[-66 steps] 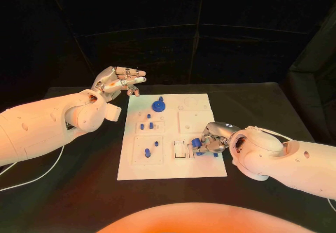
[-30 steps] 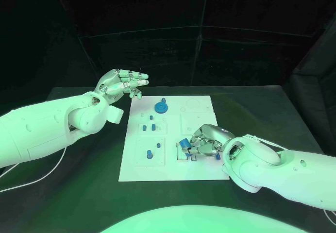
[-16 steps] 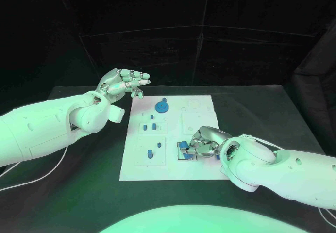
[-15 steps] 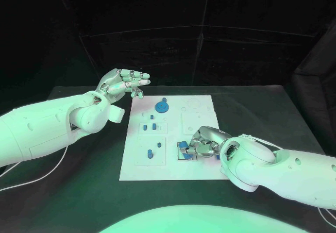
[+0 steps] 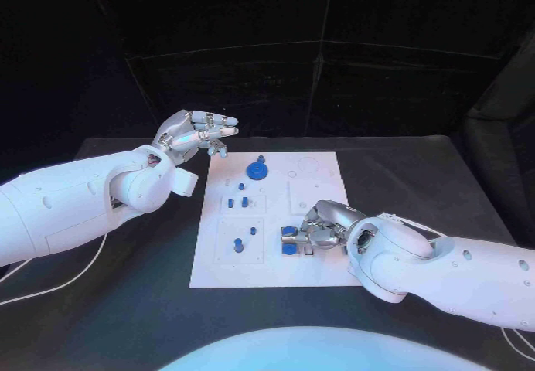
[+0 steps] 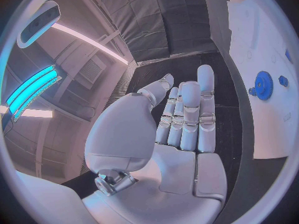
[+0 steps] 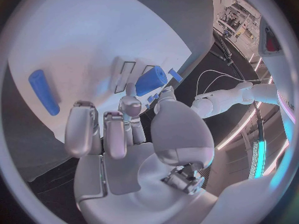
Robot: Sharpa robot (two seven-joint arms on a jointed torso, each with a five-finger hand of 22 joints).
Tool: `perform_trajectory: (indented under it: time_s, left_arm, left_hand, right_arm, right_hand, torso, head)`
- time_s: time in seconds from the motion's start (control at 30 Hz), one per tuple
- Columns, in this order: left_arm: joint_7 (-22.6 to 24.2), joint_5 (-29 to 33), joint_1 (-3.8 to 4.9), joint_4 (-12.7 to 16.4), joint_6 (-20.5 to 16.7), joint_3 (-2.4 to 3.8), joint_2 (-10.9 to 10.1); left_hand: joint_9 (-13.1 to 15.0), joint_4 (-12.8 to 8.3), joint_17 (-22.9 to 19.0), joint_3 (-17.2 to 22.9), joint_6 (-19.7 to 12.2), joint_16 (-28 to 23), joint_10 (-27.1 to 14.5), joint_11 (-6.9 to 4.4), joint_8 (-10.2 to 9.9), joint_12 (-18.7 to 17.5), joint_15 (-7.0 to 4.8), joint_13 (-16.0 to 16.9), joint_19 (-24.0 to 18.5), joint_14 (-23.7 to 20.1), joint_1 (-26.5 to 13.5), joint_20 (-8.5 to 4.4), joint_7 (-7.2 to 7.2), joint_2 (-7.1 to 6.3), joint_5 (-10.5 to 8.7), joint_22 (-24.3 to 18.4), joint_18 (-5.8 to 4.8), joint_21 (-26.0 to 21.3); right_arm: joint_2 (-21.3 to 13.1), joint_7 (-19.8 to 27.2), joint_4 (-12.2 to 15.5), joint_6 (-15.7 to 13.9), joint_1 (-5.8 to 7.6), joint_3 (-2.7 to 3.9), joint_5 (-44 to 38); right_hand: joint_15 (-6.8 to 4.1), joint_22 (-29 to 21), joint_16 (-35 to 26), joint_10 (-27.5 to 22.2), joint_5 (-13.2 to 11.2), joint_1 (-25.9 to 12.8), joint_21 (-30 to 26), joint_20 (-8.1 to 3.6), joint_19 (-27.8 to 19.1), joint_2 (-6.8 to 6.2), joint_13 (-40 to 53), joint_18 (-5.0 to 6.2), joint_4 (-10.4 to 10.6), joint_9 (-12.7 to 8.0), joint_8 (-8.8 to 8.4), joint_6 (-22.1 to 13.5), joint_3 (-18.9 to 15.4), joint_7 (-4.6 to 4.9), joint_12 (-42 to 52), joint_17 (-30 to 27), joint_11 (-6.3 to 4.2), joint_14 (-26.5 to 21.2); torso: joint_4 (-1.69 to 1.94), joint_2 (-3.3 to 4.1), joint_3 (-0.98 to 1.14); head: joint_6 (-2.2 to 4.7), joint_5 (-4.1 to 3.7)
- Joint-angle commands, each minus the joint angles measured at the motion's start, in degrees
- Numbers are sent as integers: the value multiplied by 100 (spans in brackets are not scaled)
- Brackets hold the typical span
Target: Assemble the parts on the task board
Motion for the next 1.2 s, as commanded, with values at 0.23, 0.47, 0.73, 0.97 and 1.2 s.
perform_trajectory:
  time_s: [0.23,0.47,0.73,0.97,1.2]
  left_arm:
    - [4,21,8,2,66,5,3]
    - [-3,21,8,-12,74,4,4]
    - [-9,21,7,-24,85,4,19]
    - [-15,21,7,-31,85,3,22]
    - [-23,21,7,-27,85,3,13]
  left_hand:
    - [-8,9,-6,-36,7,-35,-39,-1,-2,19,-9,-2,-29,-45,22,-8,32,34,9,-7,78,-11]
    - [-8,9,-6,-36,7,-35,-39,-1,-2,19,-9,-2,-29,-45,22,-8,32,34,9,-7,78,-11]
    - [-8,9,-6,-36,7,-35,-39,-1,-2,19,-9,-2,-29,-45,22,-8,32,34,9,-7,78,-11]
    - [-8,9,-6,-36,7,-35,-39,-1,-2,19,-9,-2,-29,-45,22,-8,32,34,9,-7,78,-11]
    - [-8,10,-35,-58,0,-48,-49,1,-5,21,-7,-2,-27,-55,26,-6,33,39,9,-19,77,-26]
  right_arm:
    - [-38,349,74,-113,6,1,-17]
    - [-173,522,179,-3,6,1,-47]
    - [-170,438,156,40,6,1,-189]
    - [-116,320,22,40,7,1,-238]
    - [-111,359,-1,-12,7,1,-247]
  right_hand:
    - [41,6,-28,-36,117,179,-21,18,-32,-11,-18,-58,-22,36,-36,-59,303,1,-50,595,-4,419]
    - [11,106,-1,49,462,1244,38,-5,1,57,117,-75,-483,129,61,53,449,-43,56,671,-46,437]
    - [-18,173,15,101,484,1647,78,-30,22,117,217,-89,-772,207,179,131,488,-80,144,710,-81,445]
    - [-25,195,21,126,485,1677,92,-36,28,190,260,-93,-797,229,214,146,492,-93,186,726,-92,448]
    - [-35,197,22,139,493,1733,93,-44,28,220,284,-93,-848,249,242,144,485,-106,205,729,-103,448]
  torso:
    - [0,3,2]
    - [-2,-2,6]
    - [10,3,-1]
    - [9,6,-4]
    - [1,7,-2]
  head:
    - [-5,-7]
    - [-16,-2]
    - [-8,-18]
    - [-9,-14]
    - [-7,-5]
